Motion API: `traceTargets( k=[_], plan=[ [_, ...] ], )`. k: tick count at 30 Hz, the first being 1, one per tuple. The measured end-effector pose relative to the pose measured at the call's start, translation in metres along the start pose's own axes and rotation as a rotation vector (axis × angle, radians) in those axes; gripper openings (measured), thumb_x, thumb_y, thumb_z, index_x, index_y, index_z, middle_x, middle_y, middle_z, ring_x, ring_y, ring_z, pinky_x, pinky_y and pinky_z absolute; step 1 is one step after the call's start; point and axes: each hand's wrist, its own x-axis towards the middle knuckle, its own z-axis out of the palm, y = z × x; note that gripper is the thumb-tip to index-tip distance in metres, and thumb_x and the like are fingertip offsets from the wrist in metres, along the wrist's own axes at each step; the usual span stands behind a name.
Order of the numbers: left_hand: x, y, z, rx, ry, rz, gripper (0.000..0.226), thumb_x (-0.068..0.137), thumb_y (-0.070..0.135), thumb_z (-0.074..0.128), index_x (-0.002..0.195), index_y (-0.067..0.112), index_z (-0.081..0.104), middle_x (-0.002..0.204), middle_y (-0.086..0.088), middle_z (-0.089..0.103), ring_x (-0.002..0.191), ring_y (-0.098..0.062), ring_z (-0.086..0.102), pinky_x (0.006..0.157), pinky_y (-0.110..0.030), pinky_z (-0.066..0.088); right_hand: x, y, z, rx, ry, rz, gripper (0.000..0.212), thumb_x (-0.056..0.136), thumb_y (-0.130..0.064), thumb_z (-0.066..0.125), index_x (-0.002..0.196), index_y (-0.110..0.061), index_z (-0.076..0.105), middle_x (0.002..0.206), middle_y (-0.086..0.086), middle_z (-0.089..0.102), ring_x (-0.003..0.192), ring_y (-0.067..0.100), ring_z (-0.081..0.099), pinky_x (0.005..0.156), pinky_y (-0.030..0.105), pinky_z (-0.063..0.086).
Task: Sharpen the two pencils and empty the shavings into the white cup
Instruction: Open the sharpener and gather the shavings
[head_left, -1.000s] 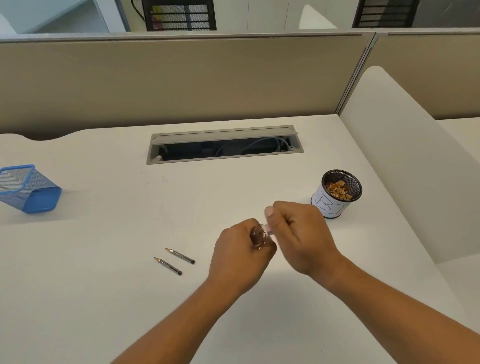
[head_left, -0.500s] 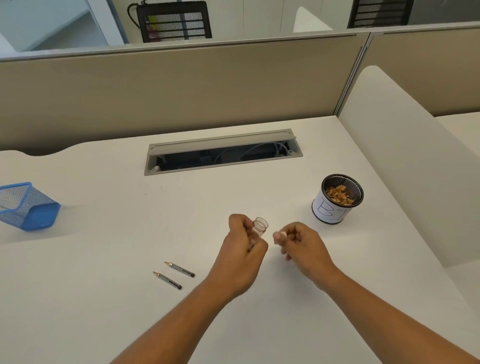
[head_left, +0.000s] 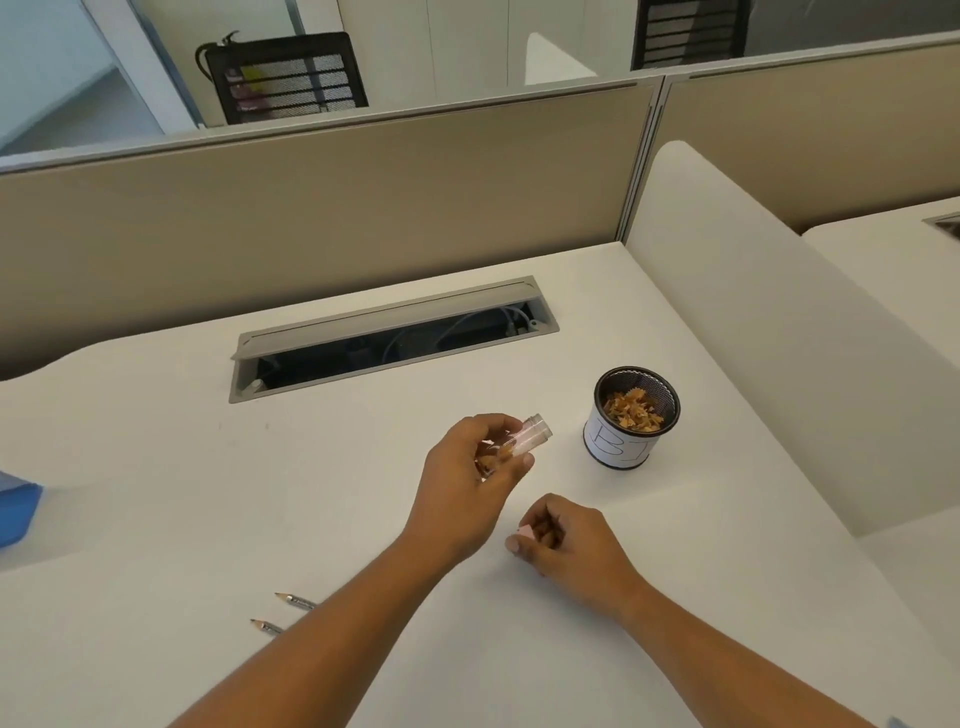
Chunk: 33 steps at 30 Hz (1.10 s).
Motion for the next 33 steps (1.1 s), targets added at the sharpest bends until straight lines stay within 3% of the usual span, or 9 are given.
traceTargets(
  k=[3,7,14,17,20,24,27,33],
  plan=[
    [0.026,0.008,0.017,0.08,-0.048,0.011,0.033,0.084,0.025,0.075,0.116,0.03,0.065,0.104,0.015,0.063,0.084,0.001,0.061,0.065,-0.008,0.047,0.0,0.003,-0.001,-0.021,-0.004,-0.022,0.037,0.073,-0.059,0.077,0.084,-0.026,0.066,0.074,-0.001,0.07,0.063,0.018,0.064,0.059,0.026,0.055],
    [0.058,0.024,0.038,0.178,-0.112,0.099,0.034,0.083,0.028,0.076,0.115,0.024,0.068,0.099,0.011,0.063,0.082,0.0,0.059,0.069,-0.012,0.044,0.0,0.006,0.0,0.038,0.004,-0.04,0.034,0.073,-0.055,0.079,0.082,-0.026,0.065,0.07,-0.007,0.068,0.059,0.006,0.059,0.059,0.028,0.055],
    [0.1,0.065,0.06,0.372,-0.291,0.225,0.031,0.079,0.026,0.076,0.108,0.015,0.074,0.086,0.007,0.063,0.074,-0.008,0.06,0.055,-0.013,0.043,0.0,0.007,0.001,0.083,0.002,-0.07,0.027,0.074,-0.054,0.078,0.079,-0.032,0.063,0.071,0.002,0.069,0.059,0.008,0.059,0.058,0.027,0.053],
    [0.108,0.077,0.066,0.474,-0.35,0.248,0.025,0.079,0.028,0.076,0.1,0.014,0.077,0.083,0.002,0.068,0.072,-0.013,0.063,0.05,-0.02,0.048,0.0,0.007,0.001,0.109,-0.003,-0.077,0.028,0.075,-0.052,0.079,0.079,-0.029,0.063,0.067,-0.007,0.066,0.057,0.008,0.058,0.057,0.027,0.052],
    [0.111,0.083,0.069,0.572,-0.369,0.26,0.02,0.078,0.022,0.076,0.093,0.01,0.077,0.087,-0.005,0.074,0.076,-0.022,0.068,0.064,-0.034,0.061,0.0,0.008,0.001,0.101,-0.003,-0.074,0.029,0.075,-0.051,0.079,0.08,-0.028,0.063,0.067,-0.008,0.067,0.057,0.008,0.059,0.057,0.028,0.053],
    [0.11,0.085,0.07,0.592,-0.371,0.268,0.022,0.077,0.021,0.078,0.097,0.012,0.077,0.092,-0.005,0.073,0.079,-0.022,0.067,0.064,-0.031,0.059,0.0,0.007,0.001,0.099,0.002,-0.07,0.029,0.074,-0.052,0.079,0.08,-0.028,0.063,0.074,0.005,0.069,0.058,0.01,0.06,0.057,0.031,0.054],
    [0.106,0.084,0.066,0.545,-0.365,0.247,0.024,0.08,0.023,0.076,0.103,0.015,0.076,0.097,-0.004,0.073,0.083,-0.021,0.066,0.06,-0.025,0.051,0.0,0.006,0.001,0.078,0.005,-0.062,0.029,0.074,-0.052,0.079,0.081,-0.028,0.063,0.075,0.005,0.069,0.058,0.009,0.06,0.058,0.03,0.055],
    [0.083,0.079,0.037,0.377,-0.366,0.122,0.032,0.08,0.022,0.076,0.111,0.021,0.073,0.109,-0.001,0.072,0.096,-0.02,0.065,0.08,-0.038,0.058,-0.001,-0.004,-0.002,0.158,0.011,0.009,0.021,0.076,-0.041,0.081,0.083,-0.026,0.066,0.069,-0.004,0.068,0.058,0.011,0.063,0.059,0.03,0.058]
  ],
)
